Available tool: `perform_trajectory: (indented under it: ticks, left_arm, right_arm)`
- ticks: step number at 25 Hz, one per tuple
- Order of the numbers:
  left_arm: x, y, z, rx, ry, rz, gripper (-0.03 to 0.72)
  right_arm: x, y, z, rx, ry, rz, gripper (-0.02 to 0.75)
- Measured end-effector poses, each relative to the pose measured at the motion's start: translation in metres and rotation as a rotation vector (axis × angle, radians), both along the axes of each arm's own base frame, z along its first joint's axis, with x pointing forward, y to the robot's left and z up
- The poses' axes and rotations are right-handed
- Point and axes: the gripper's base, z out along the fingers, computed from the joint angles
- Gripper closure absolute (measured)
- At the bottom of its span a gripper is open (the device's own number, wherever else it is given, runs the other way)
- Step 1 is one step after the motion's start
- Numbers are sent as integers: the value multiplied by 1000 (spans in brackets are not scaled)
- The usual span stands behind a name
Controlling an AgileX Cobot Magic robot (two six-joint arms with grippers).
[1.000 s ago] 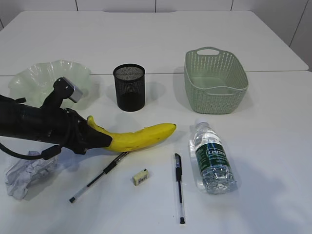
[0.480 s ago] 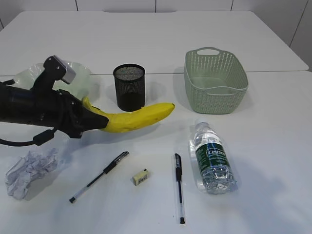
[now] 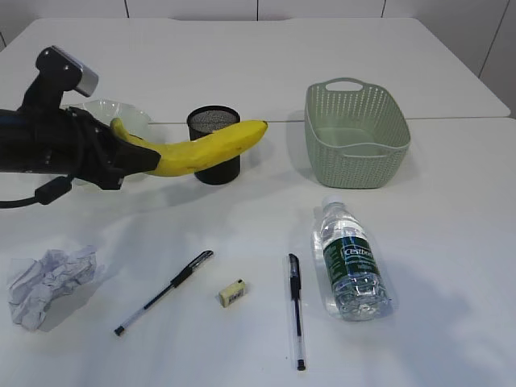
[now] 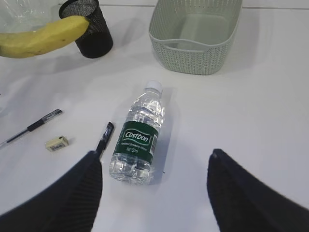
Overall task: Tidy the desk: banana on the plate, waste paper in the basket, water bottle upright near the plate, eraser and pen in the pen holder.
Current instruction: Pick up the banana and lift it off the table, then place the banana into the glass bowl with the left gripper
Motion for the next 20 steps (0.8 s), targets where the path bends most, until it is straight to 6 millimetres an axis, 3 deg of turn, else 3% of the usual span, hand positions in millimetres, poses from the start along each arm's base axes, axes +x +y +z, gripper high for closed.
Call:
perform_trajectory:
  ticks: [7, 17, 20]
  left_arm:
    - [13, 33, 12, -2, -39, 108, 452]
    - [44, 92, 46, 28, -157, 307, 453]
    - [57, 105, 46, 25, -163, 344, 453]
  right_arm:
    - [0, 0, 0, 0, 0, 0, 237]
    - [0, 0, 0, 1, -4, -1, 237]
    - [0, 0, 0, 2, -4, -1, 237]
